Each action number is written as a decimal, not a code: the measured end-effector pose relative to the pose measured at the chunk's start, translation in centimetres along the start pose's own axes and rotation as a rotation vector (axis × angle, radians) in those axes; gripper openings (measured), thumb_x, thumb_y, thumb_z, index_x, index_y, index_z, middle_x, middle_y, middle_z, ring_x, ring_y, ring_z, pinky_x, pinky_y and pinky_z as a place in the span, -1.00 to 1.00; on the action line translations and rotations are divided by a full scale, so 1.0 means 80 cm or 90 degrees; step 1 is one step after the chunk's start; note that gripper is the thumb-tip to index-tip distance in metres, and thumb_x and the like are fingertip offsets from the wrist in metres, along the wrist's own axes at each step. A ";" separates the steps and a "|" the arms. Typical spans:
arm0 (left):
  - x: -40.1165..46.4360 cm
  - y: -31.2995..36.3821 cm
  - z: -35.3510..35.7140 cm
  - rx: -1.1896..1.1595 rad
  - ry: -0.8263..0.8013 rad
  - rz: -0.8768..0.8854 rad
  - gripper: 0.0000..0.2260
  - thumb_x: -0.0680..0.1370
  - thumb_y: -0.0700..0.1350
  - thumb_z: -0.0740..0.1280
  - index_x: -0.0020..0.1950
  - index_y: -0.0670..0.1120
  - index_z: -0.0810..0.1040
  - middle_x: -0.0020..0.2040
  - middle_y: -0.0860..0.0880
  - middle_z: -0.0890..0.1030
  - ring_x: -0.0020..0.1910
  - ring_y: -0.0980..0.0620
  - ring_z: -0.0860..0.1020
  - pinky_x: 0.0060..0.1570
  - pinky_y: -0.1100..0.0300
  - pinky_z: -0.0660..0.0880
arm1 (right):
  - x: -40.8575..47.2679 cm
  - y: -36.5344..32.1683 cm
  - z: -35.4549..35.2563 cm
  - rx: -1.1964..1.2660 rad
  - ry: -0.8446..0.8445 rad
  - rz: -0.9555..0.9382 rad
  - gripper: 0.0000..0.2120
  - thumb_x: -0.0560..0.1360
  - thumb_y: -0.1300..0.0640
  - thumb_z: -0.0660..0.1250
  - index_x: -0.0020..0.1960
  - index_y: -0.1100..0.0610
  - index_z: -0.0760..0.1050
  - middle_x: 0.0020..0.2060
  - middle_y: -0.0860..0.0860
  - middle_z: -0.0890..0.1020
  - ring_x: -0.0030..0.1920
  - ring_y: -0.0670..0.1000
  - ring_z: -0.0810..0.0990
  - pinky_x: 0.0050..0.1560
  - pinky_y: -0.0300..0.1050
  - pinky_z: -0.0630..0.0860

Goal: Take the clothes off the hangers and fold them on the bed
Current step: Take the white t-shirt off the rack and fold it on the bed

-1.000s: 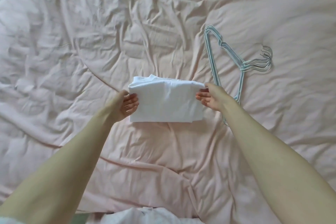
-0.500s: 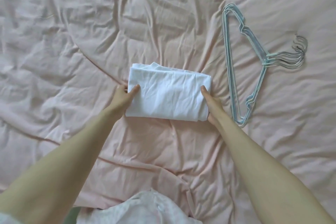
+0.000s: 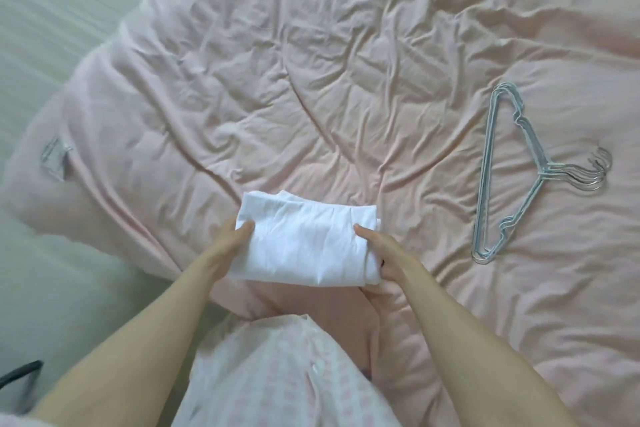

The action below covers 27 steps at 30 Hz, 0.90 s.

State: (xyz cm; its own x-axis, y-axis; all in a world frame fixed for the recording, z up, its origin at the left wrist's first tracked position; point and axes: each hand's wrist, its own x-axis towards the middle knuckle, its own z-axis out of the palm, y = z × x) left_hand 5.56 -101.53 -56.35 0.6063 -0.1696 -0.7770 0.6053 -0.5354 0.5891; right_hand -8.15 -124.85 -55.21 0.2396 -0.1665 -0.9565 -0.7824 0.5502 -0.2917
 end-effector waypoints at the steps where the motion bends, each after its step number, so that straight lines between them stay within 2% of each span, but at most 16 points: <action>1: -0.009 -0.014 -0.018 -0.021 0.021 -0.009 -0.75 0.62 -0.12 0.16 0.28 -0.10 0.41 0.12 -0.07 0.52 0.06 -0.06 0.49 0.10 0.06 0.42 | -0.006 0.000 0.018 -0.043 -0.006 -0.020 -0.49 0.37 -0.10 0.47 0.20 0.17 0.52 0.07 0.15 0.62 0.02 0.17 0.62 0.07 0.10 0.55; 4: -0.046 -0.063 -0.085 -0.135 0.080 -0.014 -0.74 0.61 -0.11 0.17 0.29 -0.08 0.41 0.17 -0.08 0.55 0.02 -0.05 0.55 -0.02 0.08 0.49 | -0.034 -0.002 0.088 -0.144 -0.059 -0.090 -0.66 0.49 0.05 0.38 0.15 0.26 0.55 -0.04 0.13 0.65 -0.13 0.09 0.64 -0.16 -0.12 0.60; 6: -0.072 -0.091 -0.122 -0.211 0.106 -0.013 -0.75 0.62 -0.11 0.18 0.29 -0.07 0.40 0.15 -0.06 0.55 0.00 -0.03 0.56 -0.13 0.13 0.50 | -0.046 -0.002 0.132 -0.222 -0.089 -0.117 -0.73 0.50 0.05 0.37 0.06 0.24 0.58 -0.12 0.08 0.67 -0.17 0.06 0.65 -0.18 -0.13 0.59; 8: -0.106 -0.128 -0.168 -0.281 0.163 -0.006 -0.77 0.61 -0.12 0.19 0.26 -0.09 0.39 0.15 -0.06 0.54 0.04 -0.04 0.55 -0.07 0.12 0.48 | -0.062 0.007 0.193 -0.302 -0.109 -0.162 -0.79 0.50 0.06 0.36 0.00 0.21 0.57 -0.19 0.06 0.66 -0.23 0.03 0.64 -0.23 -0.15 0.56; 11: -0.156 -0.194 -0.232 -0.360 0.241 -0.007 -0.79 0.61 -0.09 0.20 0.22 -0.10 0.40 0.19 -0.09 0.54 0.04 -0.04 0.56 -0.05 0.08 0.51 | -0.095 0.037 0.289 -0.399 -0.160 -0.240 -0.87 0.53 0.12 0.32 0.02 0.17 0.53 -0.22 0.02 0.63 -0.24 -0.02 0.61 -0.28 -0.18 0.57; 12: -0.171 -0.214 -0.249 -0.388 0.257 -0.013 -0.79 0.61 -0.08 0.20 0.22 -0.10 0.39 0.20 -0.10 0.54 0.06 -0.06 0.57 -0.03 0.06 0.52 | -0.106 0.050 0.317 -0.422 -0.175 -0.259 -0.90 0.54 0.12 0.32 -0.01 0.15 0.53 -0.22 0.00 0.62 -0.24 -0.02 0.61 -0.25 -0.16 0.59; 15: -0.241 -0.297 -0.315 -0.483 0.335 -0.014 -0.74 0.62 -0.08 0.18 0.28 -0.14 0.36 0.18 -0.11 0.53 0.10 -0.10 0.55 0.02 0.02 0.51 | -0.138 0.116 0.419 -0.532 -0.219 -0.301 -0.80 0.52 0.07 0.34 0.02 0.20 0.56 -0.07 0.12 0.65 -0.11 0.09 0.62 0.08 0.05 0.57; 16: -0.261 -0.317 -0.330 -0.505 0.353 -0.009 -0.74 0.63 -0.09 0.18 0.28 -0.15 0.35 0.18 -0.11 0.53 0.10 -0.10 0.55 0.03 0.02 0.51 | -0.146 0.135 0.445 -0.562 -0.234 -0.308 -0.76 0.51 0.07 0.34 0.05 0.23 0.55 -0.05 0.14 0.65 -0.10 0.10 0.63 0.10 0.07 0.55; 20: -0.345 -0.413 -0.391 -0.614 0.451 -0.012 -0.81 0.63 -0.12 0.18 0.23 -0.09 0.33 0.13 -0.07 0.51 0.08 -0.09 0.52 0.05 -0.02 0.50 | -0.186 0.224 0.563 -0.682 -0.306 -0.333 -0.78 0.52 0.07 0.33 0.06 0.22 0.51 -0.15 0.05 0.62 -0.19 0.04 0.60 -0.08 -0.07 0.53; 23: -0.404 -0.489 -0.426 -0.702 0.527 -0.018 -0.66 0.61 -0.09 0.21 0.38 -0.05 0.29 0.26 -0.06 0.49 0.16 -0.09 0.52 0.16 -0.11 0.48 | -0.218 0.295 0.655 -0.788 -0.357 -0.346 -0.65 0.51 -0.02 0.34 0.11 0.25 0.50 -0.04 0.10 0.62 -0.07 0.12 0.61 0.02 -0.03 0.52; 27: -0.456 -0.568 -0.454 -0.829 0.615 -0.076 -0.57 0.61 -0.05 0.21 0.46 0.02 0.18 0.28 -0.05 0.43 0.15 -0.10 0.49 0.13 -0.11 0.49 | -0.255 0.382 0.756 -0.907 -0.425 -0.354 -0.61 0.48 -0.03 0.37 0.11 0.28 0.50 0.00 0.16 0.63 0.00 0.18 0.62 0.13 0.09 0.53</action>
State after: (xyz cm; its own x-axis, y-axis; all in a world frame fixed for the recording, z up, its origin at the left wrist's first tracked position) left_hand -25.31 -41.00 -46.74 0.3029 0.6420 -0.7043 0.3679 0.6030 0.7079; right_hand -2.20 -55.11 -44.51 0.5428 0.4888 -0.6830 -0.2958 -0.6498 -0.7002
